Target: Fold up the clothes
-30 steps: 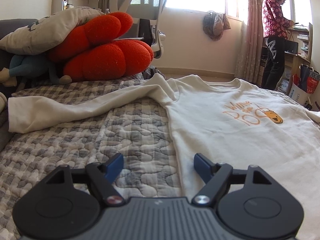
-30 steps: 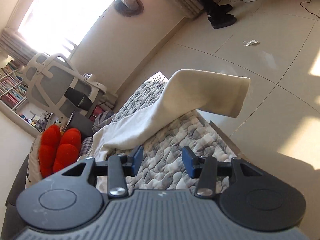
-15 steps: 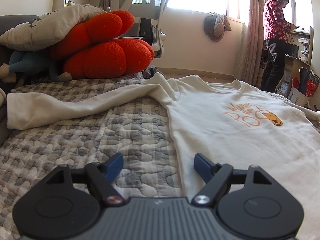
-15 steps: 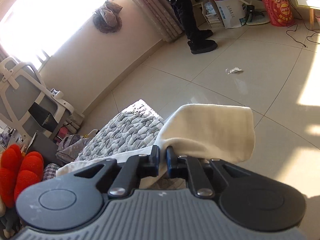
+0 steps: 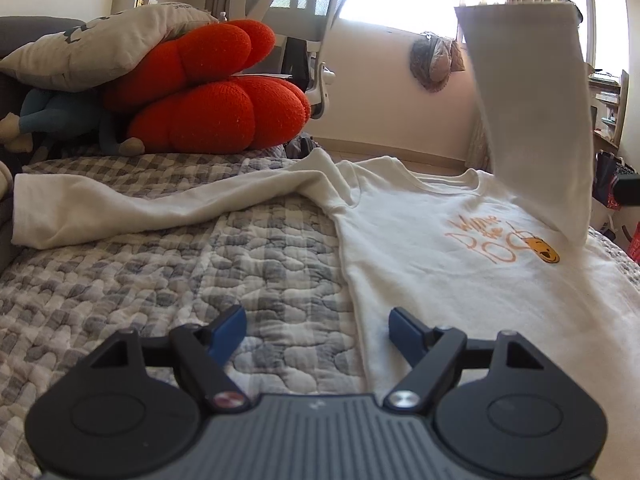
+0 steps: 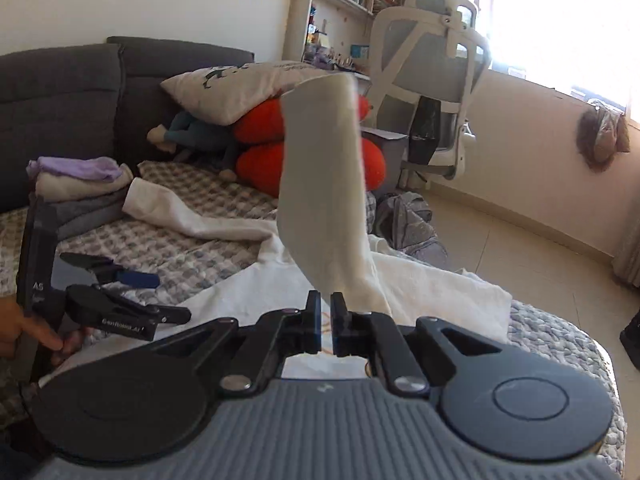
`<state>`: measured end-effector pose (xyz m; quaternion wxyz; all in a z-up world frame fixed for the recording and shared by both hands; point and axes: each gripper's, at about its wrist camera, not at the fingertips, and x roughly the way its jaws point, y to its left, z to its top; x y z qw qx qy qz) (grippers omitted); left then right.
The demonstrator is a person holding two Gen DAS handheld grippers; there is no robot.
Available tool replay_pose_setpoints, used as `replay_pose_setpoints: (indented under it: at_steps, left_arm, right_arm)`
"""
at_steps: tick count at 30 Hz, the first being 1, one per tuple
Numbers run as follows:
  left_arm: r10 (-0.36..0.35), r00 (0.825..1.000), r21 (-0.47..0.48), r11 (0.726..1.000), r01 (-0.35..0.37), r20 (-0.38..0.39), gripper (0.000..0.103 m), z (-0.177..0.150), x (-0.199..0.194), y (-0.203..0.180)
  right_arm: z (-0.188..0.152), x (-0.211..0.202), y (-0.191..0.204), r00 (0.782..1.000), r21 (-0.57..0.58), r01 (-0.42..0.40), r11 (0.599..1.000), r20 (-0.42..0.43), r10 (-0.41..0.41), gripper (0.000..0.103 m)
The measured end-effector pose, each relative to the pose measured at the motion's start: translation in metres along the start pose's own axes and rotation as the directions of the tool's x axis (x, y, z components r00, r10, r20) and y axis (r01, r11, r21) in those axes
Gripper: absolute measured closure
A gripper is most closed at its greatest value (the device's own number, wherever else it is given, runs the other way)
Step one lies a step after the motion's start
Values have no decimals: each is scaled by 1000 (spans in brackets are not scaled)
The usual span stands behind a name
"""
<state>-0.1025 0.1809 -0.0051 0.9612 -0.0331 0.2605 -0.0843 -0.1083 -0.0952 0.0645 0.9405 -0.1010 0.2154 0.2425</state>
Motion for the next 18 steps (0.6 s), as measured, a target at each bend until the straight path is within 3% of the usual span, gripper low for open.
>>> replay_pose_setpoints:
  at_steps: [9,11,13,15,18]
  left_arm:
    - [-5,1000,-6,1000,5,3,22,-1,-1,0]
    - [0,1000,-1,1000,0,3,22,-1,0,-1]
    - [10,1000,8,1000,-10,1,22,0,0,-3]
    - [21,1000,23,1000,-21,-4,22,0,1,-6]
    - [31,1000,34,999,-30,-7,22,0,2,-7]
  right_arm:
    - [-45,2,-19,982,213,45,976,-187,-5,91]
    - [-49,2,-44,983,362,81,929,-182,-15,89]
    - [-53,1,-68,984,507,114,854,-179,-26,77]
    - [-58,-3,-81,983,560,140,816,-180,-45,59]
    - [-64,-6,-94,978,589,182,787,-193,-81,55]
